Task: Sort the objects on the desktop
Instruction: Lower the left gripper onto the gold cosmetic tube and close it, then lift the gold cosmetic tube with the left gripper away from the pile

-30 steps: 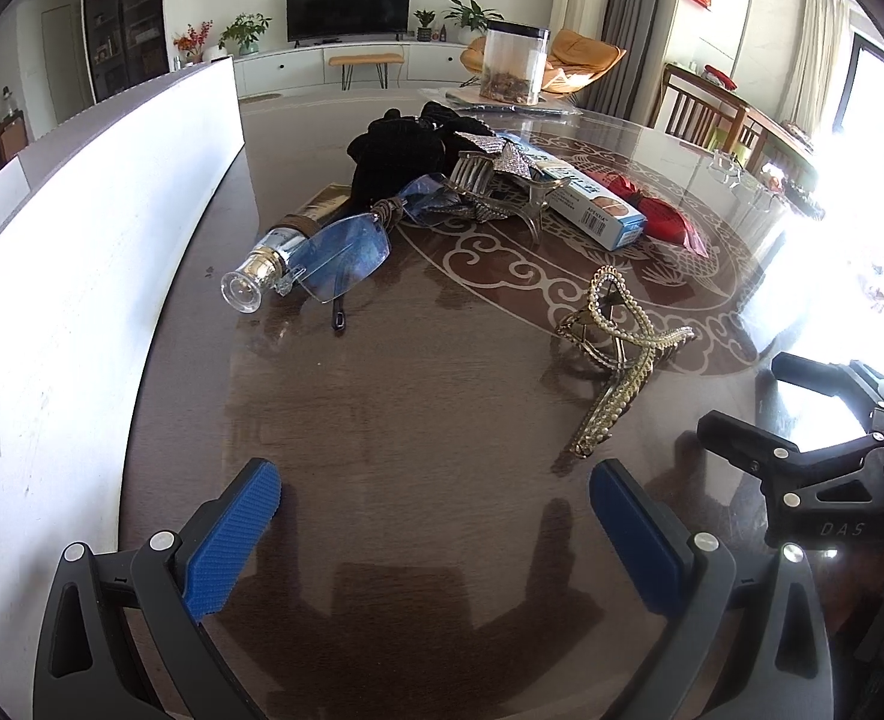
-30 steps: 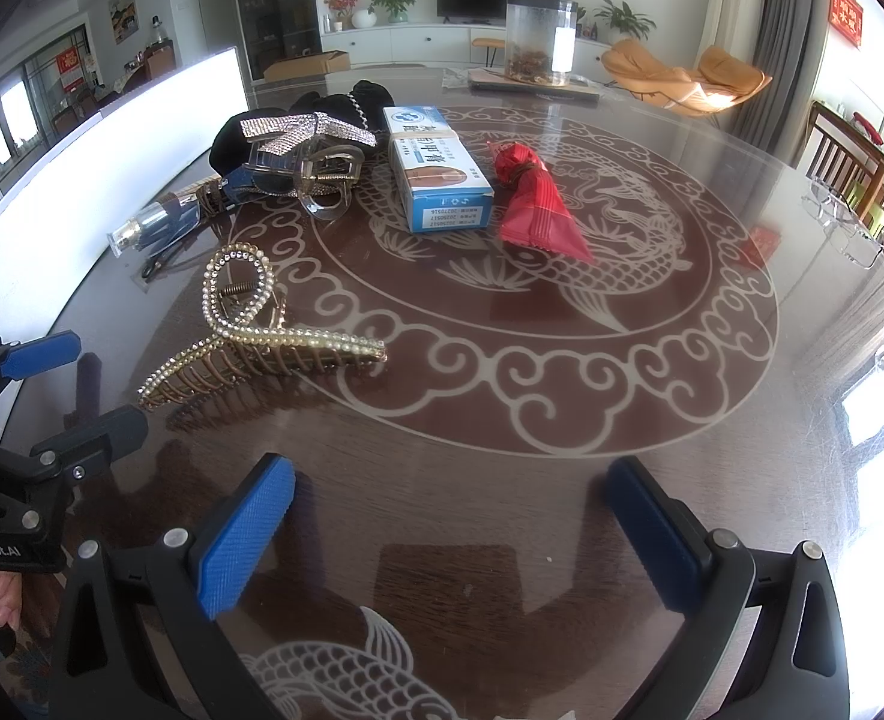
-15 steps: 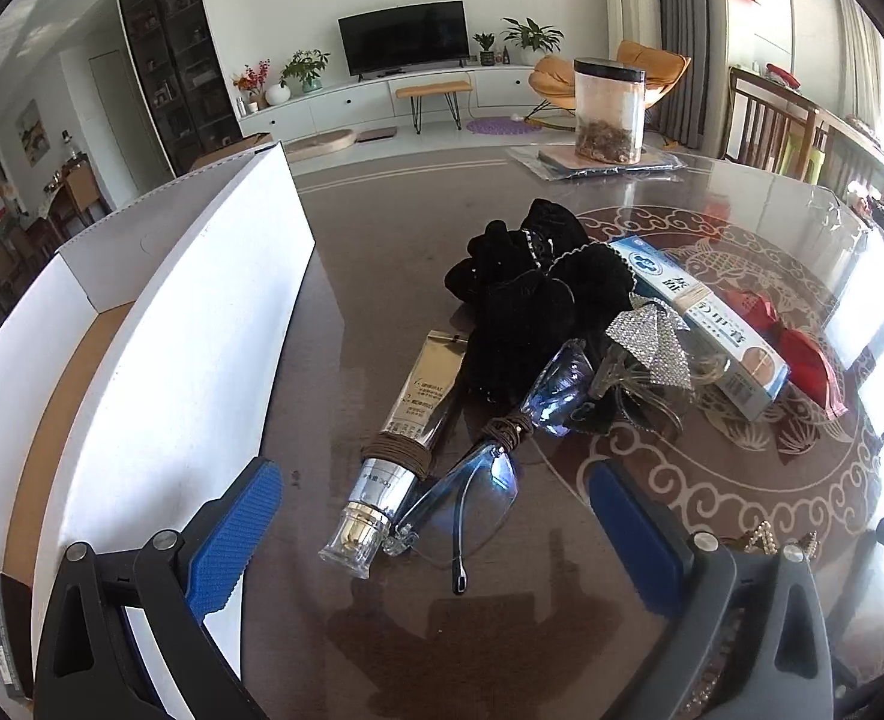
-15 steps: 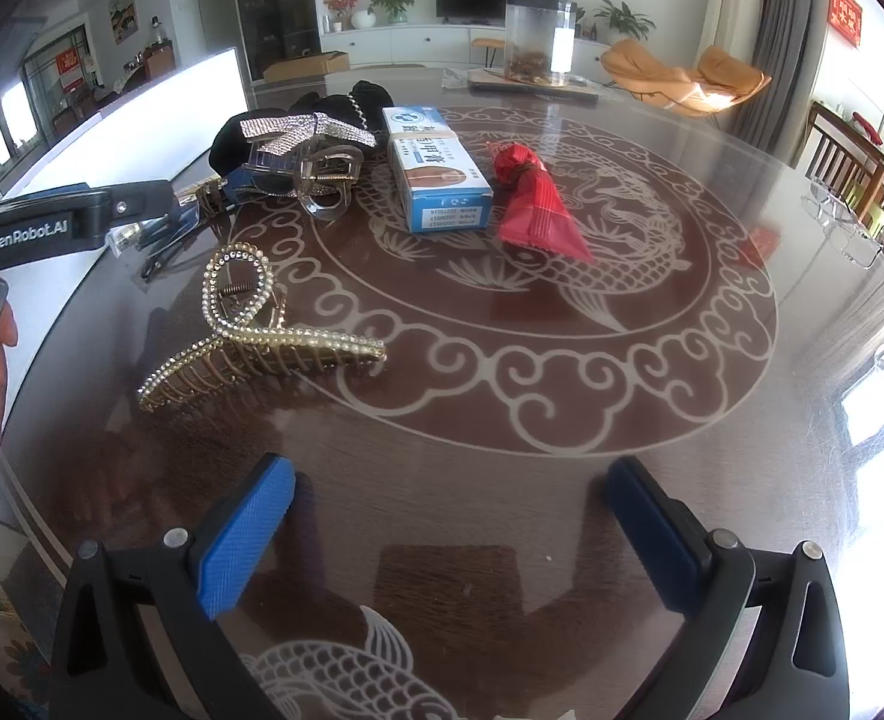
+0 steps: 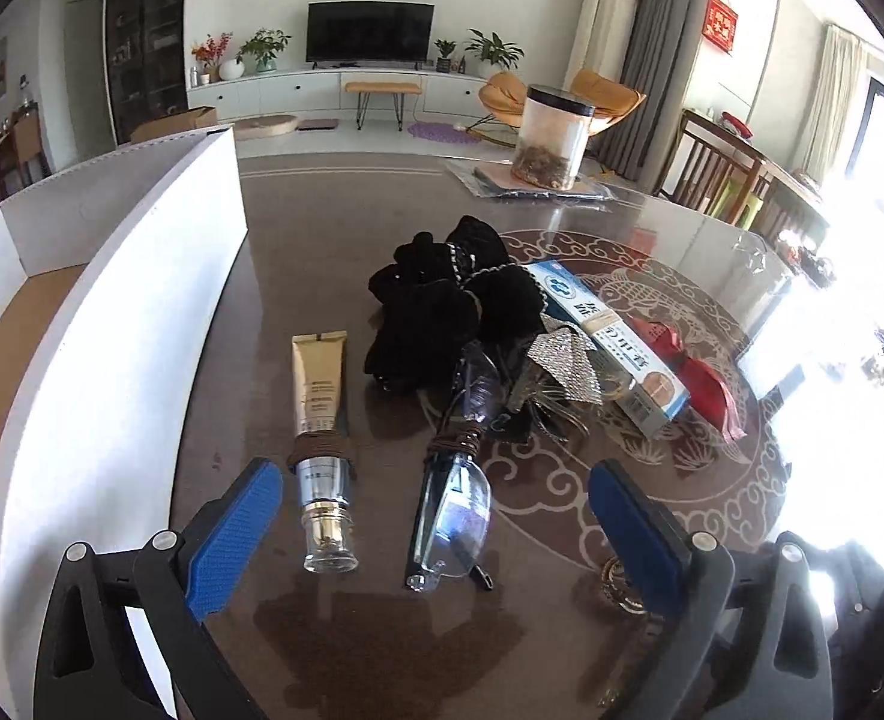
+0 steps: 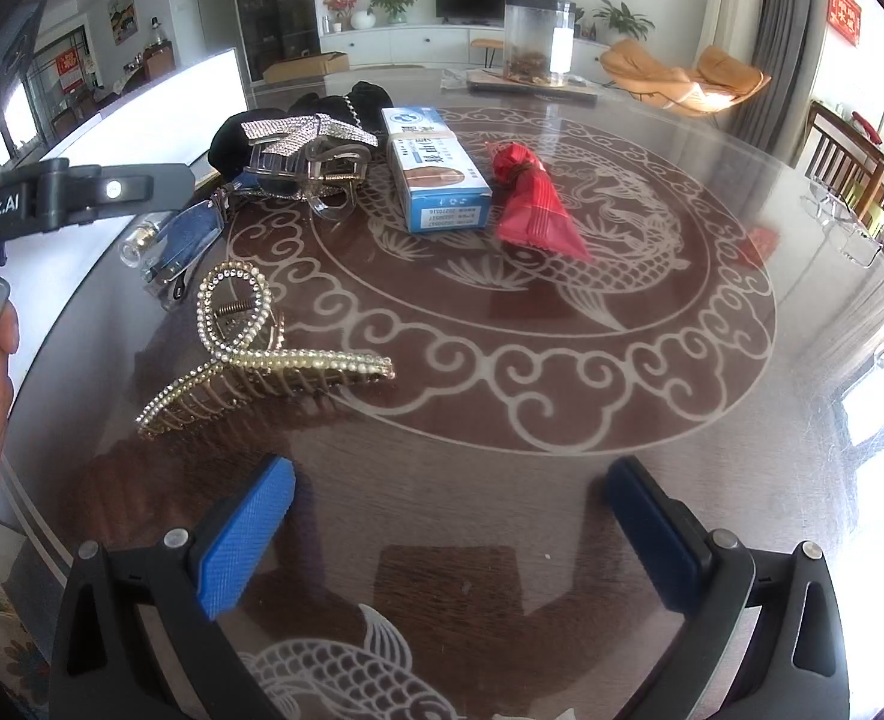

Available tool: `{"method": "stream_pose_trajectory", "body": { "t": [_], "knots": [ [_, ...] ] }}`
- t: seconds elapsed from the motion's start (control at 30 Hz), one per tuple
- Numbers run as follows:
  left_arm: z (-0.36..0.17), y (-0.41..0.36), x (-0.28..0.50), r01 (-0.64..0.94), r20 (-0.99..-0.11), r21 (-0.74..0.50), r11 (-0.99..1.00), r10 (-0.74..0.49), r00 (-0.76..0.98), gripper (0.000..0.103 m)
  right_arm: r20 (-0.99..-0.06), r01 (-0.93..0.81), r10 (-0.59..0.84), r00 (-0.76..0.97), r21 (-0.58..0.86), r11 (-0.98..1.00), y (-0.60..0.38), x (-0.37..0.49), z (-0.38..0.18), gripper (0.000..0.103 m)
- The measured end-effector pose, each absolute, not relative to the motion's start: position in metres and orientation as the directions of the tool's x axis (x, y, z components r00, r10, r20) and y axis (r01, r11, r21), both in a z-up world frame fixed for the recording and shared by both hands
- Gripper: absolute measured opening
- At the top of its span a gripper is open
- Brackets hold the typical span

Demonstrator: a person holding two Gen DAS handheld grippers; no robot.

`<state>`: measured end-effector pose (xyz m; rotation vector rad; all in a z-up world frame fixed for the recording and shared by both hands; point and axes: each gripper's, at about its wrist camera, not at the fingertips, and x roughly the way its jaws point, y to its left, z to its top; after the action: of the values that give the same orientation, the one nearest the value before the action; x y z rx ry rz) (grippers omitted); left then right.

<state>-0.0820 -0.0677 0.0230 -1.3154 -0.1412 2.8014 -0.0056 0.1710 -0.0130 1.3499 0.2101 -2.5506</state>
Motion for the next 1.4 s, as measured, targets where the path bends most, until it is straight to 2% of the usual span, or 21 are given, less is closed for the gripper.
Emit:
{"method": "stream_pose_trajectory", "body": {
  "t": [0.07, 0.1, 0.17, 0.3, 0.37, 0.43, 0.47, 0.53, 0.57, 0.6, 0.63, 0.87, 1.07, 1.27, 1.4],
  "knots": [
    [0.016, -0.076, -0.097, 0.078, -0.783, -0.049, -0.996, -0.01, -0.622, 0.103, -0.828, 0.283, -0.15, -0.54, -0.011, -0.959, 0.171, -0.006, -0.013, 0.103],
    [0.011, -0.077, -0.103, 0.096, -0.788, -0.03, -0.995, -0.035, -0.615, 0.1, -0.828, 0.283, -0.15, -0.54, -0.011, -0.959, 0.171, -0.006, -0.013, 0.103],
    [-0.001, -0.076, -0.114, 0.115, -0.81, 0.019, -0.993, -0.083, -0.58, 0.1, -0.828, 0.283, -0.15, -0.541, -0.011, -0.959, 0.171, -0.006, -0.013, 0.103],
    [-0.013, -0.082, -0.13, 0.14, -0.828, 0.013, -0.99, -0.089, -0.554, 0.099, -0.827, 0.281, -0.149, -0.542, -0.011, -0.96, 0.171, -0.005, -0.013, 0.103],
    [-0.021, -0.091, -0.138, 0.158, -0.851, -0.072, -0.985, -0.021, -0.524, 0.1, -0.827, 0.281, -0.149, -0.542, -0.011, -0.96, 0.171, -0.005, -0.013, 0.103],
    [-0.02, -0.089, -0.139, 0.151, -0.849, -0.076, -0.986, -0.016, -0.529, 0.1, -0.827, 0.28, -0.149, -0.542, -0.011, -0.96, 0.171, -0.005, -0.013, 0.103],
    [-0.019, -0.087, -0.139, 0.142, -0.848, -0.06, -0.988, -0.025, -0.529, 0.095, -0.827, 0.28, -0.149, -0.542, -0.011, -0.96, 0.171, -0.005, -0.013, 0.103],
    [-0.017, -0.08, -0.131, 0.139, -0.83, 0.017, -0.99, -0.092, -0.55, 0.058, -0.827, 0.28, -0.149, -0.542, -0.011, -0.96, 0.171, -0.005, -0.013, 0.103],
    [-0.016, -0.08, -0.128, 0.125, -0.822, 0.001, -0.992, -0.072, -0.566, 0.051, -0.827, 0.28, -0.149, -0.542, -0.011, -0.96, 0.171, -0.006, -0.013, 0.103],
    [-0.015, -0.079, -0.124, 0.129, -0.816, 0.013, -0.992, -0.085, -0.572, 0.035, -0.827, 0.28, -0.149, -0.542, -0.011, -0.96, 0.171, -0.006, -0.013, 0.103],
    [-0.014, -0.08, -0.122, 0.128, -0.813, 0.002, -0.992, -0.076, -0.577, 0.026, -0.827, 0.28, -0.149, -0.542, -0.011, -0.96, 0.171, -0.006, -0.013, 0.103],
    [-0.014, -0.076, -0.073, 0.101, -0.803, -0.028, -0.994, -0.038, -0.595, 0.026, -0.827, 0.28, -0.149, -0.542, -0.011, -0.96, 0.171, -0.006, -0.014, 0.103],
    [-0.016, -0.071, -0.017, 0.036, -0.788, 0.008, -0.999, -0.029, -0.615, 0.027, -0.826, 0.27, -0.143, -0.545, -0.011, -0.963, 0.172, -0.006, -0.013, 0.103],
    [-0.015, -0.075, -0.004, 0.031, -0.776, -0.011, -0.999, -0.011, -0.631, 0.026, -0.826, 0.272, -0.152, -0.543, -0.002, -0.962, 0.173, -0.006, -0.013, 0.103],
    [-0.016, -0.075, -0.004, 0.031, -0.776, -0.02, -0.999, -0.004, -0.631, 0.026, -0.822, 0.256, -0.201, -0.532, 0.07, -0.964, 0.177, -0.001, -0.009, 0.103]
  ]
}}
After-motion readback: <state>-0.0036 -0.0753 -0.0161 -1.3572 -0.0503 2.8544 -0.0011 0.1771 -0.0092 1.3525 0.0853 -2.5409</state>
